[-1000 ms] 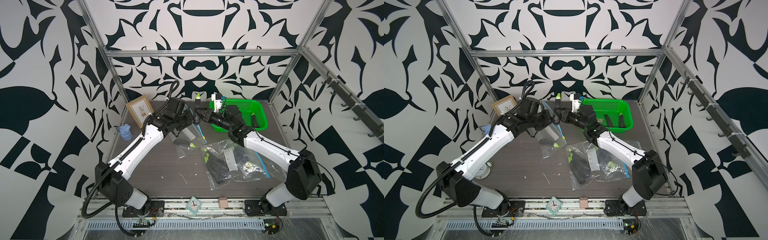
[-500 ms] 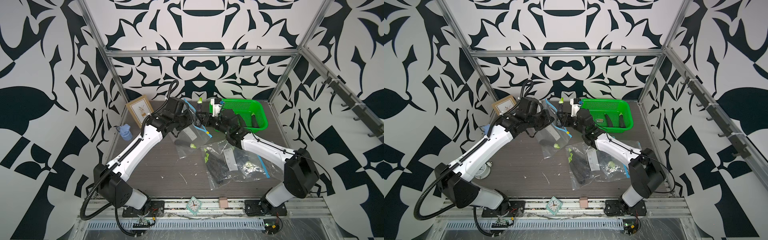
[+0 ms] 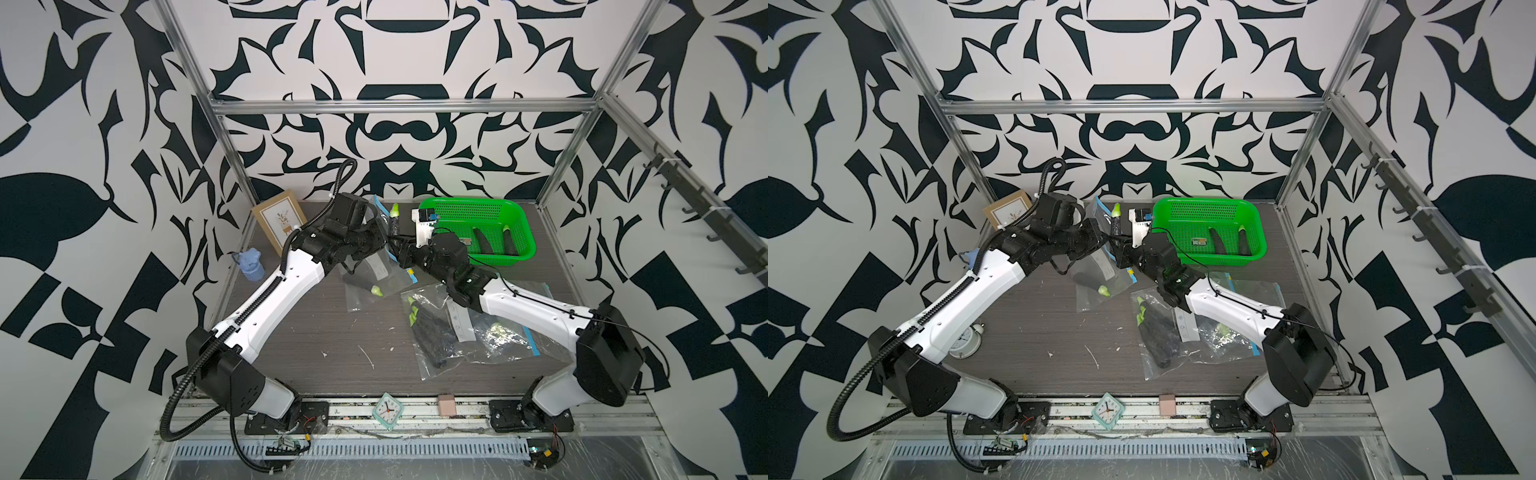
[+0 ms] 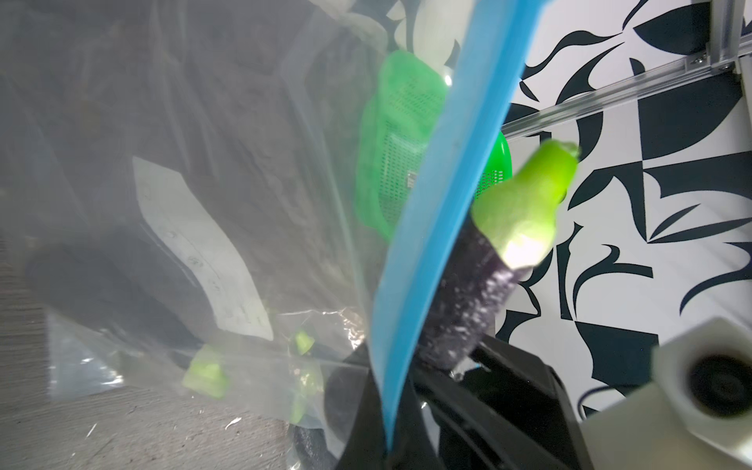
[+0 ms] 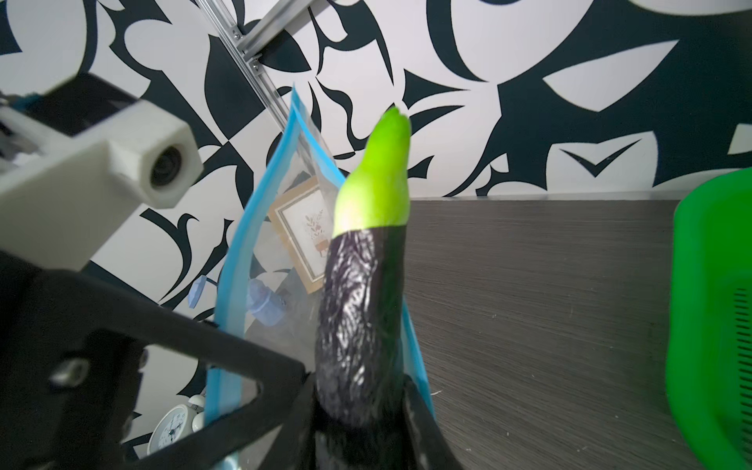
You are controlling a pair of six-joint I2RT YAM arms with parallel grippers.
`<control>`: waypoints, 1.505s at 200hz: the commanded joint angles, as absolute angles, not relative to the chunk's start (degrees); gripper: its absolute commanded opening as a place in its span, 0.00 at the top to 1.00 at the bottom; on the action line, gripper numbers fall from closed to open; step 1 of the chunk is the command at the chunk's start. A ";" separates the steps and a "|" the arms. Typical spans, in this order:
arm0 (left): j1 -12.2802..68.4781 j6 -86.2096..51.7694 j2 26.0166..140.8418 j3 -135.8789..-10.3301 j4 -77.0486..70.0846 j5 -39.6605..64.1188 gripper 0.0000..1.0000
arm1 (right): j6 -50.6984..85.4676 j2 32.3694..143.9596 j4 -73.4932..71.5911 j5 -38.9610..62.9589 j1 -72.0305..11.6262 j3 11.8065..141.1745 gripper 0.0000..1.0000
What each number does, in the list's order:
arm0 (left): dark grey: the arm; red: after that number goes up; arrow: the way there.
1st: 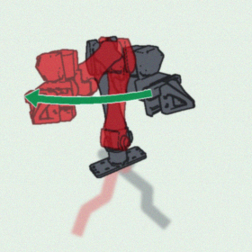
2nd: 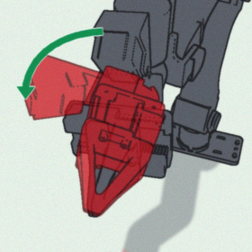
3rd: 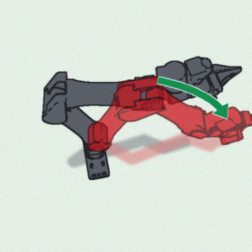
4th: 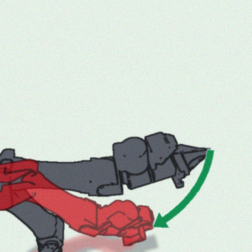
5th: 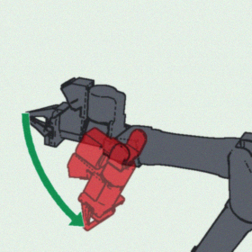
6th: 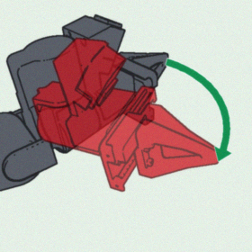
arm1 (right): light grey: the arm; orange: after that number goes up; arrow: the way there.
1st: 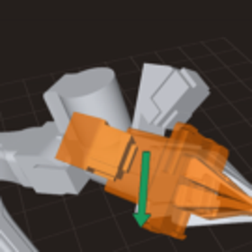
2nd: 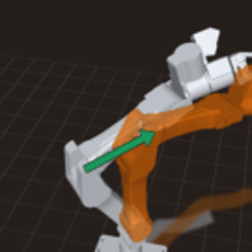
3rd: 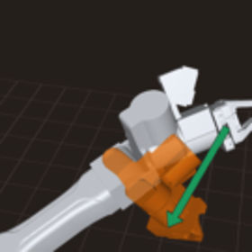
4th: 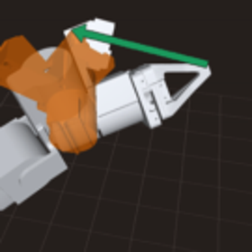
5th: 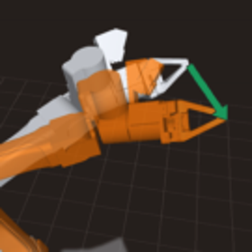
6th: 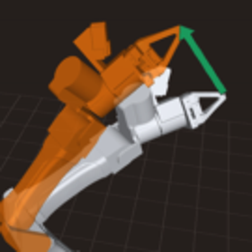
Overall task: Place the eggplant in a zip-top bag and seal the zipper
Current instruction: Place the eggplant in the zipper food storage bag.
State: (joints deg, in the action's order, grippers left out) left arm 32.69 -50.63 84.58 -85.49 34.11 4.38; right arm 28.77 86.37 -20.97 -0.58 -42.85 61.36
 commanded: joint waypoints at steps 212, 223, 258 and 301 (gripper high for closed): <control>31.64 -47.38 82.20 -87.55 35.87 6.24 1.00 | 23.90 85.67 0.97 8.49 -40.43 71.46 0.80; 31.64 -47.42 82.25 -87.54 35.89 6.29 1.00 | 23.93 86.21 0.57 8.96 -40.43 71.66 0.87; 31.62 -45.03 82.83 -89.10 39.49 3.89 1.00 | 23.27 85.28 0.62 7.72 -40.44 72.06 1.00; 31.64 -41.28 83.94 -92.25 46.52 -0.62 1.00 | 21.78 81.98 3.08 5.60 -40.43 72.25 1.00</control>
State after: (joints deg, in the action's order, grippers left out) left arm 31.86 -43.97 84.07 -89.89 41.80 2.31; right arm 23.44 85.82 2.96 7.44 -40.51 69.38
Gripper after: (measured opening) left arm 0.045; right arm 0.045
